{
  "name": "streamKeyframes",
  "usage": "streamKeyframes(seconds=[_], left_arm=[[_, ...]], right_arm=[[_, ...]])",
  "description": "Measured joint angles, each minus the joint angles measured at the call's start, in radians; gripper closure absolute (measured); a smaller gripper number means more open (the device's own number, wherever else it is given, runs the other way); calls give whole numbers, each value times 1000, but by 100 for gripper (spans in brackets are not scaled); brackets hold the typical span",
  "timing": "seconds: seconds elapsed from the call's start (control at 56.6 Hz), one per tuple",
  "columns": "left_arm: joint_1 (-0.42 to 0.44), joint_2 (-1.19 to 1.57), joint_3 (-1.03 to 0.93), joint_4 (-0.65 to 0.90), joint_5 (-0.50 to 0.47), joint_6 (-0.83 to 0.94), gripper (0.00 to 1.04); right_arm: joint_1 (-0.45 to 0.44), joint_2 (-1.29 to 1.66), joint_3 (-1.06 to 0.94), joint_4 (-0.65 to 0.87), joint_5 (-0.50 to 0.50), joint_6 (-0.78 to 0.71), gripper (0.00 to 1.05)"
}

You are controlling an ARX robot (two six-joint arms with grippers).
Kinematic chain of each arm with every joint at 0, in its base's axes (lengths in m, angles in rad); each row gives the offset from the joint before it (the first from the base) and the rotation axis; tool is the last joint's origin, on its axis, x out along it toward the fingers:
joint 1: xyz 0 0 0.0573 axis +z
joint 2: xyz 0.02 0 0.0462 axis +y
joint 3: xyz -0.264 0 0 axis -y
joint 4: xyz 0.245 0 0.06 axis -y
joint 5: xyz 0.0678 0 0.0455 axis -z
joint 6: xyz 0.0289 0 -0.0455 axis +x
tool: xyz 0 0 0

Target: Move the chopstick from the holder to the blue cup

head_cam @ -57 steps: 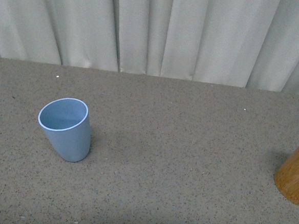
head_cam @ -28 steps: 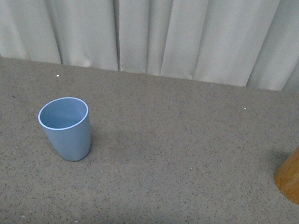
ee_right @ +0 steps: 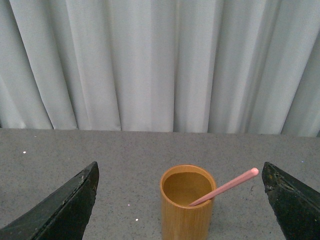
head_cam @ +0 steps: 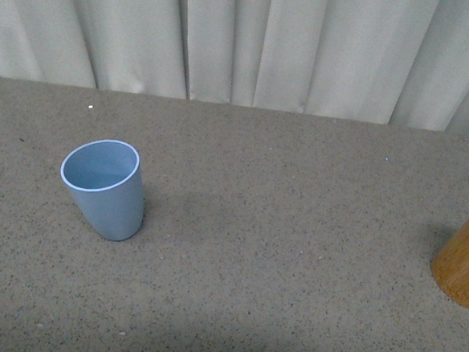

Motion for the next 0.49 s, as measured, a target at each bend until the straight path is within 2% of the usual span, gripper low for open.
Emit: streamKeyframes(seconds=[0.494], left_arm=[[0,0,0,0,0,0,7]], right_arm=[[0,0,0,0,0,0,10]])
